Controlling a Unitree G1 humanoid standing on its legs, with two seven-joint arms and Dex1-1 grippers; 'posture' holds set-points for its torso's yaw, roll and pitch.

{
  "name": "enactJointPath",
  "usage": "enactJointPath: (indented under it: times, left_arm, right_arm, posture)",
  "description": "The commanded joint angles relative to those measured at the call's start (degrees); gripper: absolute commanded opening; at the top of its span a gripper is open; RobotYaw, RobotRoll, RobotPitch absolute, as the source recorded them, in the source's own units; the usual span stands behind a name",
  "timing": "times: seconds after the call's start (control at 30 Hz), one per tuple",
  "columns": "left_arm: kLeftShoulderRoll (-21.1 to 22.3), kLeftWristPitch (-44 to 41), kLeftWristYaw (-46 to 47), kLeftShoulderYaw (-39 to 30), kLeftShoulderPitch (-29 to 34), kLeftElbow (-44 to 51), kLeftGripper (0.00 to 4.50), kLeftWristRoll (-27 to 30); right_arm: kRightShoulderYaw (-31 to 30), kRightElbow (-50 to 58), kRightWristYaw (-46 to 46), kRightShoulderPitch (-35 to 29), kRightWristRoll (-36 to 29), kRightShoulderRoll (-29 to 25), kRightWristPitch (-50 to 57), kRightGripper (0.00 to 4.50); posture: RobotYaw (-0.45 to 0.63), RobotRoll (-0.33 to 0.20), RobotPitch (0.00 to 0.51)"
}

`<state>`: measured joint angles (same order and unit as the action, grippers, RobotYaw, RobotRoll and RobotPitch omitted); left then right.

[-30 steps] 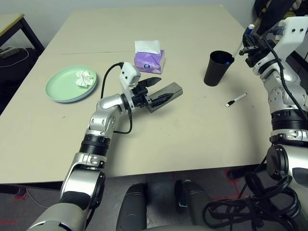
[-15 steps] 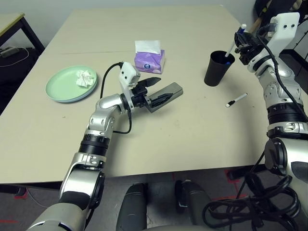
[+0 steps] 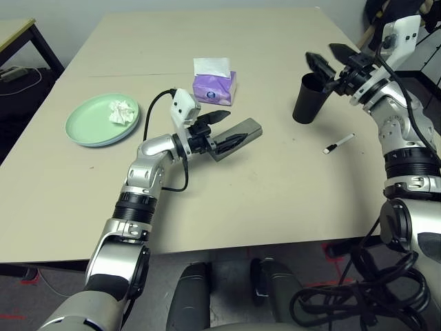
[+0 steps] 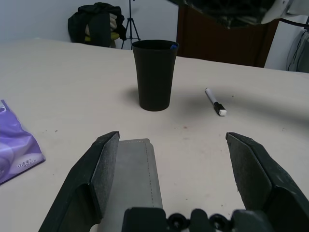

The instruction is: Organize and tidy the items on the table.

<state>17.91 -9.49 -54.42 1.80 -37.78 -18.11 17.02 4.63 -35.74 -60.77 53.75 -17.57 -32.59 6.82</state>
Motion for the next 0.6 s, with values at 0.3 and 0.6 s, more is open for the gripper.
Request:
enactJointPath:
  times: [0.3,0.6]
  left_arm:
    - [0.7,-4.26,2.25,0.19,6.75,9.88,4.5,1.08]
    - [2.36,-7.84,2.3,-0.11,6.93,13.6,4.5,2.1]
  right_arm:
    - [-13.83,-11.66,-25.57,5.65,13.61,-9.3,-18.74,4.46]
    - [-19.35,-22.98,-31.57,13.81,23.0,-12.98,-37.08,4.46]
  posture:
    - [0.11,0.0,0.201]
    - [0.09,0.0,0.268]
